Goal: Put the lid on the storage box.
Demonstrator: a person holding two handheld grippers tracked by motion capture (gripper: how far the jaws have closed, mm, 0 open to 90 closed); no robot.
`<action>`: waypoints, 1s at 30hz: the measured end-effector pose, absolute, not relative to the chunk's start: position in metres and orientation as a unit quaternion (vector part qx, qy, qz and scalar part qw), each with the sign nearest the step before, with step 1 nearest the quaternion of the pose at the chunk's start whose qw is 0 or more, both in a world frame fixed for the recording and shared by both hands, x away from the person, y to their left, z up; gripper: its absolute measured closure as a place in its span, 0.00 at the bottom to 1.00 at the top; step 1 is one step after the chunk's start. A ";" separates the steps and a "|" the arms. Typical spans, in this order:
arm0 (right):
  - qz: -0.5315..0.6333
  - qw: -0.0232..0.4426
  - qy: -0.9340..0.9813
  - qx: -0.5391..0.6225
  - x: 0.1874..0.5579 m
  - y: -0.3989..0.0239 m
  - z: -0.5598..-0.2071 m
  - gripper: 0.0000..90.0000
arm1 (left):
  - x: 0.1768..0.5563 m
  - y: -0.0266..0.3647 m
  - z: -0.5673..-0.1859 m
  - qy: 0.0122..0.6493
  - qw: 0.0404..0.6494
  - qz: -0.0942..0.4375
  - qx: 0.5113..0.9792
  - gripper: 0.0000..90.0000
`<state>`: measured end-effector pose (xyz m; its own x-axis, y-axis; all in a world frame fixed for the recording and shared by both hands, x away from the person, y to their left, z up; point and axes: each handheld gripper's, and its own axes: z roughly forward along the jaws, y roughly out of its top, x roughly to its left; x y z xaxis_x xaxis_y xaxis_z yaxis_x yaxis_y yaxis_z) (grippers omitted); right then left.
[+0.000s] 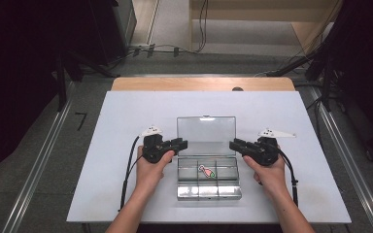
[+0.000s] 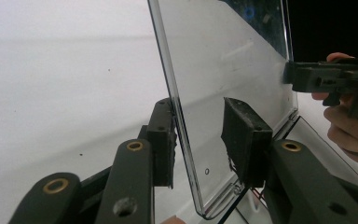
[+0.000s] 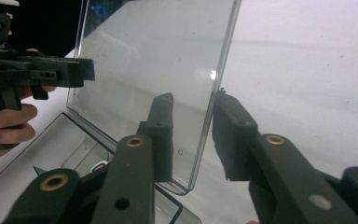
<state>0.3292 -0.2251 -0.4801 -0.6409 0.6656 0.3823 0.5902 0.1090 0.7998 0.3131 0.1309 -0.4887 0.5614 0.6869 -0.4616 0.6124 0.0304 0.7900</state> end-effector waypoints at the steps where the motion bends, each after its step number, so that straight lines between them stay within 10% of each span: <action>1: 0.518 0.038 0.744 0.420 0.329 -0.226 -0.480 0.77 | 0.313 0.131 -0.488 0.465 0.546 0.036 0.696 0.73; 11: 0.533 0.058 0.747 0.393 0.324 -0.231 -0.478 0.89 | 0.310 0.133 -0.484 0.446 0.559 0.031 0.699 0.78; 17: 0.537 0.083 0.754 0.371 0.318 -0.232 -0.476 0.91 | 0.307 0.132 -0.473 0.431 0.579 0.041 0.691 0.61; 30: 0.550 0.087 0.756 0.345 0.310 -0.236 -0.475 0.85 | 0.298 0.131 -0.463 0.399 0.585 0.066 0.703 0.72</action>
